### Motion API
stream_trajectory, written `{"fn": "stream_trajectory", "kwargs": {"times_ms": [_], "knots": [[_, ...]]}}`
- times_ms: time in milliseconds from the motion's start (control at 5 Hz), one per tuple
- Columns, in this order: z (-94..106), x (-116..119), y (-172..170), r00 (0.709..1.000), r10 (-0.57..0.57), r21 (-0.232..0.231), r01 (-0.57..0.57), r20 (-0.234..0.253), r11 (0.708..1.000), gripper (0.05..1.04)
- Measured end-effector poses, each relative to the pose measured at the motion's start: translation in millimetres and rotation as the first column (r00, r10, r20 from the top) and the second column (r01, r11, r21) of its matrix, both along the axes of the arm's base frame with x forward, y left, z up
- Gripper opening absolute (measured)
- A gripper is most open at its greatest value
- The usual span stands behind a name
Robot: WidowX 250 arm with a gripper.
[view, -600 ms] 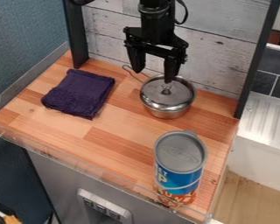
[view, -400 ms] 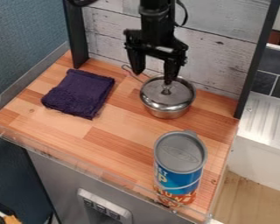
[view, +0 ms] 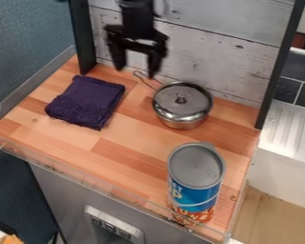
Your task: Move the purple cloth to the bottom of the table
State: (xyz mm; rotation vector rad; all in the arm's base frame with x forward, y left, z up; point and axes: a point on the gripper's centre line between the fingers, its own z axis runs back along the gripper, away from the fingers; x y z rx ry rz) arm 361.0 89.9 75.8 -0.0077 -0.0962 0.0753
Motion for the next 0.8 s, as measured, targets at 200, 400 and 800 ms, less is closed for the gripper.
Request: {"fn": "stream_trajectory", "kwargs": {"times_ms": [200,400,800], "knots": [[-11.6,-2.3,31.6,1.000,0.025,0.017,-0.025,-0.007,1.000,1.001],[-30.8,-5.7,61.7,0.998,0.058,0.037,-0.058,-0.004,0.998,1.001],[-79.8,-4.7,79.3,0.994,0.107,0.036,-0.107,-0.005,0.994,1.001]]}}
